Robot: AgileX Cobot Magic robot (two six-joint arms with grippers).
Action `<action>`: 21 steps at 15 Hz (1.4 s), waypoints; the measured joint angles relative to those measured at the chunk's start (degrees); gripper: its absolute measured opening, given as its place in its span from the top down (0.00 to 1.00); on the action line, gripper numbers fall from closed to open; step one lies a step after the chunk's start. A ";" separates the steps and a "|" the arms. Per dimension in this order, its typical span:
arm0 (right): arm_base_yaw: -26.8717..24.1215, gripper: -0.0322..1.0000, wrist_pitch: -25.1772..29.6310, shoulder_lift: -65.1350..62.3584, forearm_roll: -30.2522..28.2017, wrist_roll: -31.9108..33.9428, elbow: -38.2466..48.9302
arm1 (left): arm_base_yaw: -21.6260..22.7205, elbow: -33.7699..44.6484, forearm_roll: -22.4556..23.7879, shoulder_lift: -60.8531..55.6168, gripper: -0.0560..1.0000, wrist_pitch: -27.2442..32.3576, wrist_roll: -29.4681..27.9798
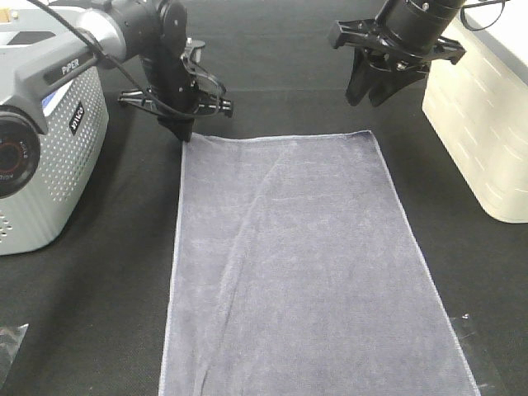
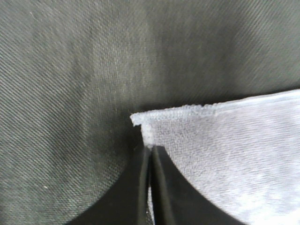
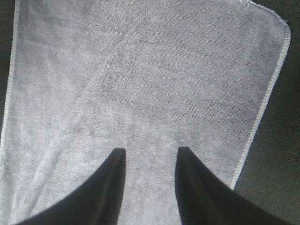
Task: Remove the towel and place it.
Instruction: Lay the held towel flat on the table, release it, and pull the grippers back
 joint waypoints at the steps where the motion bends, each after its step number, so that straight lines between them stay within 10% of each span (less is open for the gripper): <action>1: 0.00 0.63 0.00 0.00 0.00 0.00 0.00 | 0.00 -0.34 0.00 0.00 0.91 0.17 0.11; 8: 0.00 0.63 -0.57 0.00 0.00 0.00 0.00 | 0.06 -0.46 3.15 0.00 0.95 1.09 1.38; 21: 0.00 0.47 -20.80 12.20 -12.09 0.57 0.00 | 1.78 -0.52 3.04 -2.52 0.95 -0.57 1.38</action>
